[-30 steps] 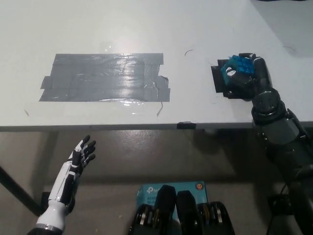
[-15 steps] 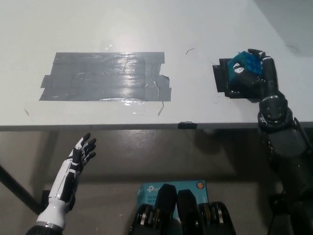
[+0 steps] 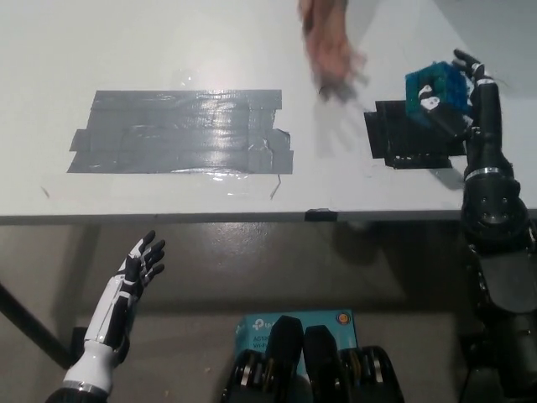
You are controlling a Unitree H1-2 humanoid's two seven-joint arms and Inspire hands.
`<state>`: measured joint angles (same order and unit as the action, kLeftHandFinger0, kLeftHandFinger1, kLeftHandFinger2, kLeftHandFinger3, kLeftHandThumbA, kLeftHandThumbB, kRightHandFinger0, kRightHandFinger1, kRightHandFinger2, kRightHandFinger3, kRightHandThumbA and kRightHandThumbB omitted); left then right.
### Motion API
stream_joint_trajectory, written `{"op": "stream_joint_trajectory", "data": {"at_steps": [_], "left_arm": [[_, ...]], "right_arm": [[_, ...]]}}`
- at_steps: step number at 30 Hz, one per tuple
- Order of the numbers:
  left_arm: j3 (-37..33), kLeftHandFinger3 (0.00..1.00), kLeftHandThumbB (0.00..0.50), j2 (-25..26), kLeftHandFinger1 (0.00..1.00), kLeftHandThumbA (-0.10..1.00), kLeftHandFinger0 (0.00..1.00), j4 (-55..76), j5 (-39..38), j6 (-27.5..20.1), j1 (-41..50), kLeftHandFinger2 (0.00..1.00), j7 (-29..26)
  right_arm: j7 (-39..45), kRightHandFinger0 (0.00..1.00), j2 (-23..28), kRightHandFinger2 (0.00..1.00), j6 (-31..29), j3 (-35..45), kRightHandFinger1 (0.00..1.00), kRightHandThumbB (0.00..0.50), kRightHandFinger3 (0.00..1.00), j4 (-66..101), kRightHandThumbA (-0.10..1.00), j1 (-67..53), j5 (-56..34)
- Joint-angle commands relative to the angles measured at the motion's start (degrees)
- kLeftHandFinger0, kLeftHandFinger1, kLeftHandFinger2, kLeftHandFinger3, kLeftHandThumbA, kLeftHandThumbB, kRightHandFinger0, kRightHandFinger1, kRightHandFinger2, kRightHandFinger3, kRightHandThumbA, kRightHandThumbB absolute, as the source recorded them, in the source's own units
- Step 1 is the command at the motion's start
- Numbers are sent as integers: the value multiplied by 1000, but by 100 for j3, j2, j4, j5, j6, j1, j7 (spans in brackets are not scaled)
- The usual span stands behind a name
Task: A rubick's cube is kept in the black marked spot on the table and the robot uses its right arm to pick it up and hands it to a person
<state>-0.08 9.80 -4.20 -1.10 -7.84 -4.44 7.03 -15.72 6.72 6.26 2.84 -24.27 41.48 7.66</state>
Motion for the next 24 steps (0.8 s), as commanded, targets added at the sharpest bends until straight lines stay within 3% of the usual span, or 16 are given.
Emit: {"op": "stream_joint_trajectory", "data": {"at_steps": [1, 5, 12, 21, 24], "left_arm": [[6, 1000, 176, 123, 1000, 1000, 1000, 198, 102, -63, -157, 1000, 24], [12, 1000, 171, 118, 1000, 1000, 1000, 198, 81, -62, -153, 1000, 28], [2, 1000, 168, 134, 1000, 1000, 1000, 147, 110, -64, -203, 1000, 32], [-26, 1000, 162, 131, 1000, 1000, 1000, 194, 199, 2, -236, 1000, 24], [-28, 1000, 166, 126, 1000, 1000, 1000, 169, 195, 24, -261, 1000, 31]], "right_arm": [[180, 48, -90, 893, 695, 105, 550, 167, 884, 2930, -100, 414, -87], [213, 72, -98, 908, 847, 35, 571, 171, 927, 3035, -100, 458, 33], [268, 4, -80, 883, 904, -255, 496, 176, 953, 2190, -100, 1048, 340], [234, 33, -123, 932, 479, -651, 519, 181, 991, -31, -100, 2168, 566], [94, 20, -208, 899, 57, -782, 455, 200, 935, -1133, -100, 2550, 597]]}}
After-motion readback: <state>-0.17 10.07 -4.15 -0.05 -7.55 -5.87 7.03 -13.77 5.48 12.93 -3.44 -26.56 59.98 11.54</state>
